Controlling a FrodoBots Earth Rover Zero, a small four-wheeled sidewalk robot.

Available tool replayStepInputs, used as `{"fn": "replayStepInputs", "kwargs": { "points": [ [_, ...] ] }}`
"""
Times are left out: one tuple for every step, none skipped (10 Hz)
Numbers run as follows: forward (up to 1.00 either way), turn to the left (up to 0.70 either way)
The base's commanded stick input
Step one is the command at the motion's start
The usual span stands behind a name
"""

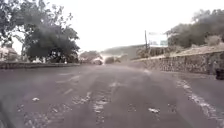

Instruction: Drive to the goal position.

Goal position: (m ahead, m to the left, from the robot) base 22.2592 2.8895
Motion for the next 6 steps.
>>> {"fn": "replayStepInputs", "kwargs": {
  "points": [
    [1.0, 0.0],
    [1.0, 0.0],
    [1.0, 0.0],
    [1.0, 0.0],
    [1.0, 0.0],
    [1.0, 0.0]
  ]
}}
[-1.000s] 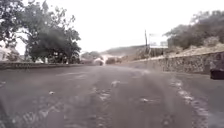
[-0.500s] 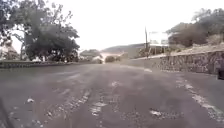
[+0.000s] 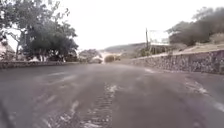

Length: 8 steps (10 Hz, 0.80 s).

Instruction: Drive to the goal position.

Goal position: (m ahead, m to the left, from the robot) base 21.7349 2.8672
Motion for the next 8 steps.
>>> {"fn": "replayStepInputs", "kwargs": {
  "points": [
    [1.0, 0.0],
    [1.0, 0.0],
    [1.0, 0.0],
    [1.0, 0.0],
    [1.0, 0.0],
    [1.0, 0.0],
    [1.0, 0.0],
    [1.0, 0.0]
  ]
}}
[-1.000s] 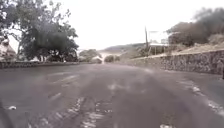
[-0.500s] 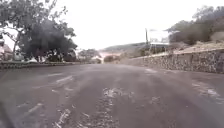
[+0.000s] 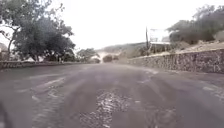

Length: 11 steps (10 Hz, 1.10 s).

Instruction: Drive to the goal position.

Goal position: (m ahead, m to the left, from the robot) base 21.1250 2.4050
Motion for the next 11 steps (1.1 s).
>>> {"fn": "replayStepInputs", "kwargs": {
  "points": [
    [1.0, 0.0],
    [1.0, 0.0],
    [1.0, 0.0],
    [1.0, 0.0],
    [1.0, 0.0],
    [1.0, 0.0],
    [1.0, 0.0],
    [1.0, 0.0],
    [1.0, 0.0],
    [1.0, 0.0],
    [1.0, 0.0]
  ]
}}
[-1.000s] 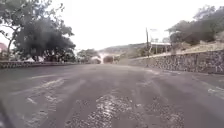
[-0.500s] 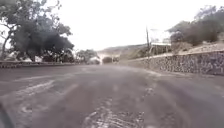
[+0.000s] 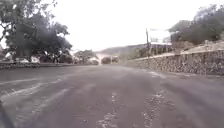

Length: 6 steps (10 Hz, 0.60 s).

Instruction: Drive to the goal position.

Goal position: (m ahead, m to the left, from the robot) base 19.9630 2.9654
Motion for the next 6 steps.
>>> {"fn": "replayStepInputs", "kwargs": {
  "points": [
    [1.0, 0.0],
    [1.0, 0.0],
    [1.0, 0.0],
    [1.0, 0.0],
    [1.0, 0.0],
    [1.0, 0.0]
  ]
}}
